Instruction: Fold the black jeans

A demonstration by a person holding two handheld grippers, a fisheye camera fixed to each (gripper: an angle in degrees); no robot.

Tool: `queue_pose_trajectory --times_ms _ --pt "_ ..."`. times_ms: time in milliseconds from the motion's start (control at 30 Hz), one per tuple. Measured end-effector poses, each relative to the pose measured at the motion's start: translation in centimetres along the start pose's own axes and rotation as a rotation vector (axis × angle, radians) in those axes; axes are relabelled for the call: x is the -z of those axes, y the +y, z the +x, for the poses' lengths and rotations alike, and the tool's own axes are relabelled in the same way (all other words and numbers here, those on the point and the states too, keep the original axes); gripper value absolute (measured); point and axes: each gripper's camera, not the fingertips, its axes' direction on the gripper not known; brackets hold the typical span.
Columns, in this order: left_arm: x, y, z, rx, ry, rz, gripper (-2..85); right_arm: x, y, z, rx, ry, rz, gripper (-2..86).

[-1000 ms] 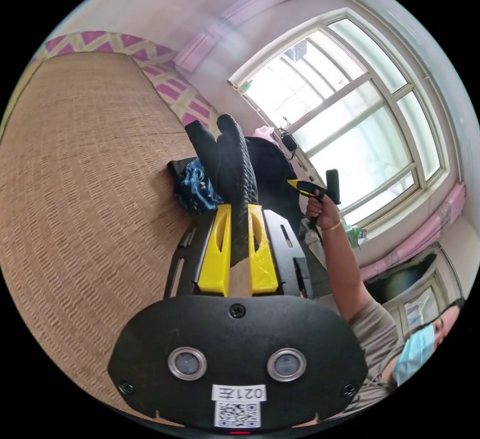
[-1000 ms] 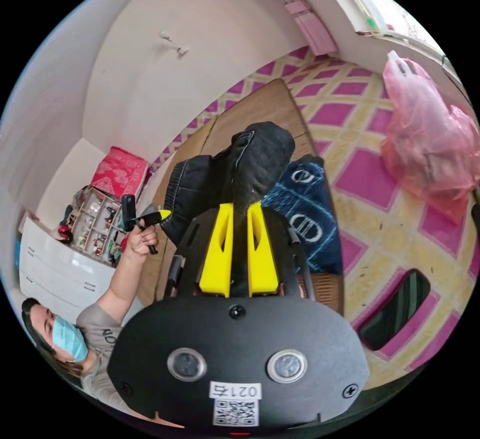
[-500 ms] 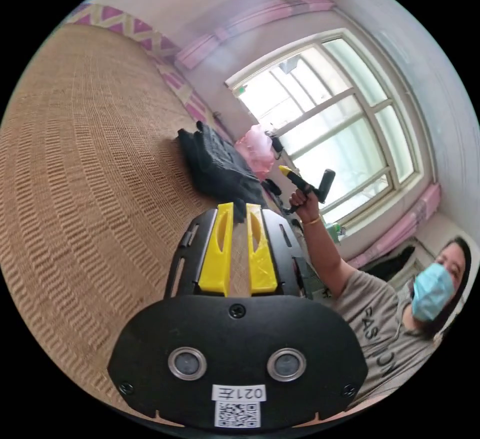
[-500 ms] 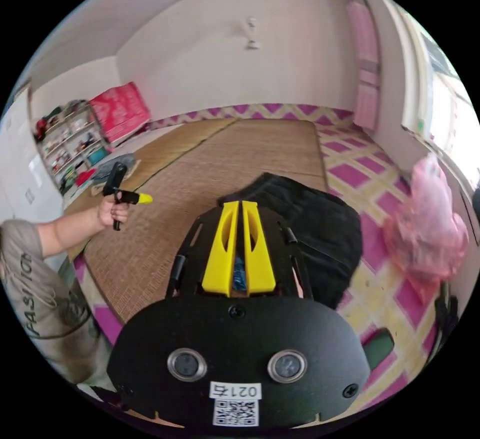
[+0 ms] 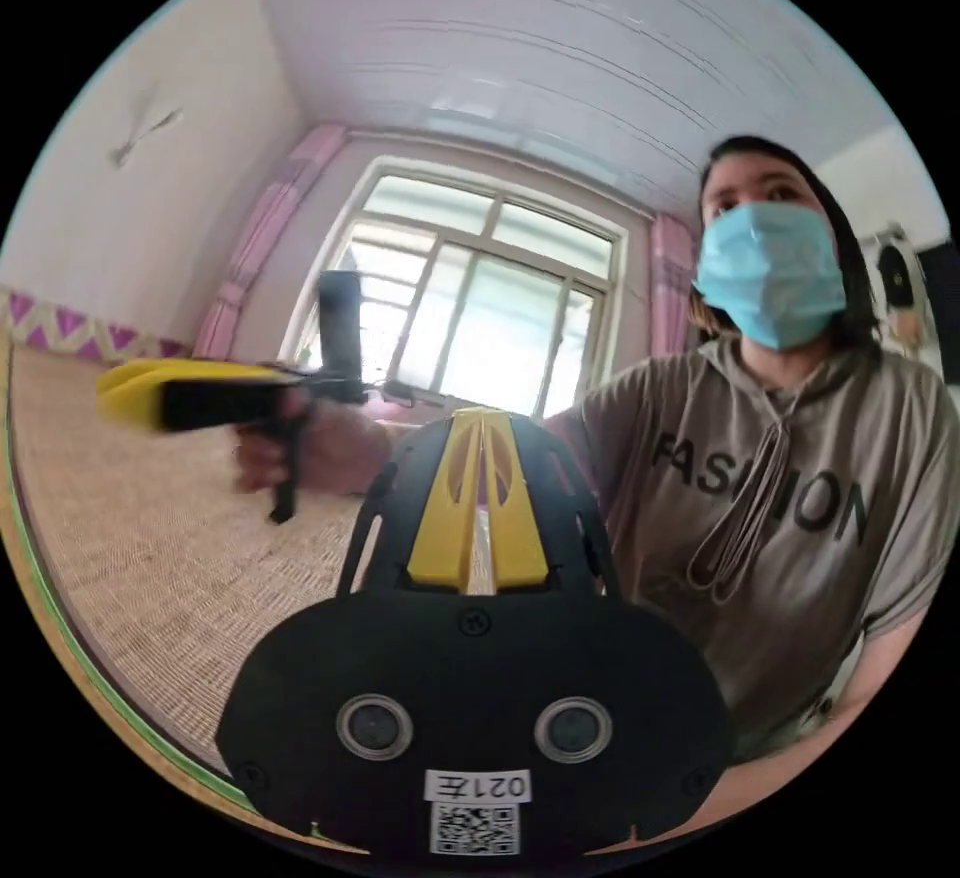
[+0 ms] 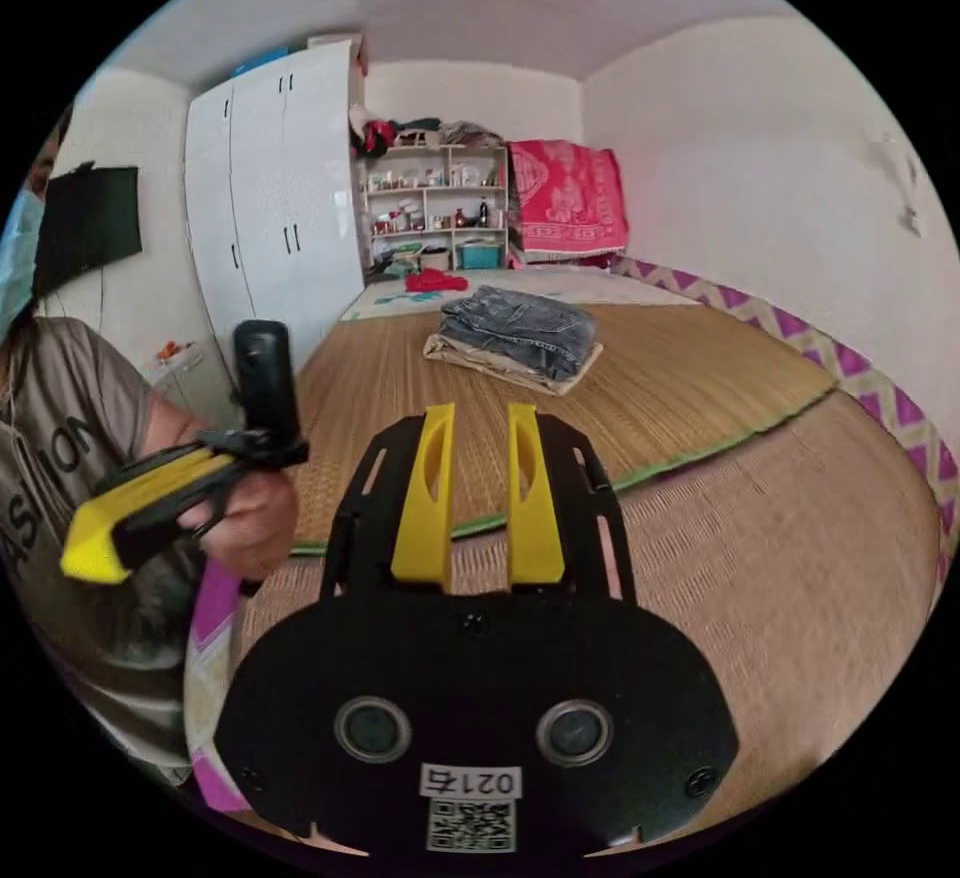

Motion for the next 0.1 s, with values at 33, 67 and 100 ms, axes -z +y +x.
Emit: queue_pose_trajectory --times_ms 33,67,100 --pt "1.0 0.5 1.1 -0.05 0.035 -0.015 -0.9 -3.4 -2.9 -0.6 0.051 0.012 -0.011 7.9" --pt "1.5 0.9 1.5 -0.071 0.051 -0.026 -0.9 -6.6 -5.6 -1.4 0.124 0.024 -0.018 8.1" --pt "2.7 2.0 2.3 -0.096 0.087 -0.037 -0.9 -8.2 -6.9 -1.8 0.158 0.03 -0.031 8.1"
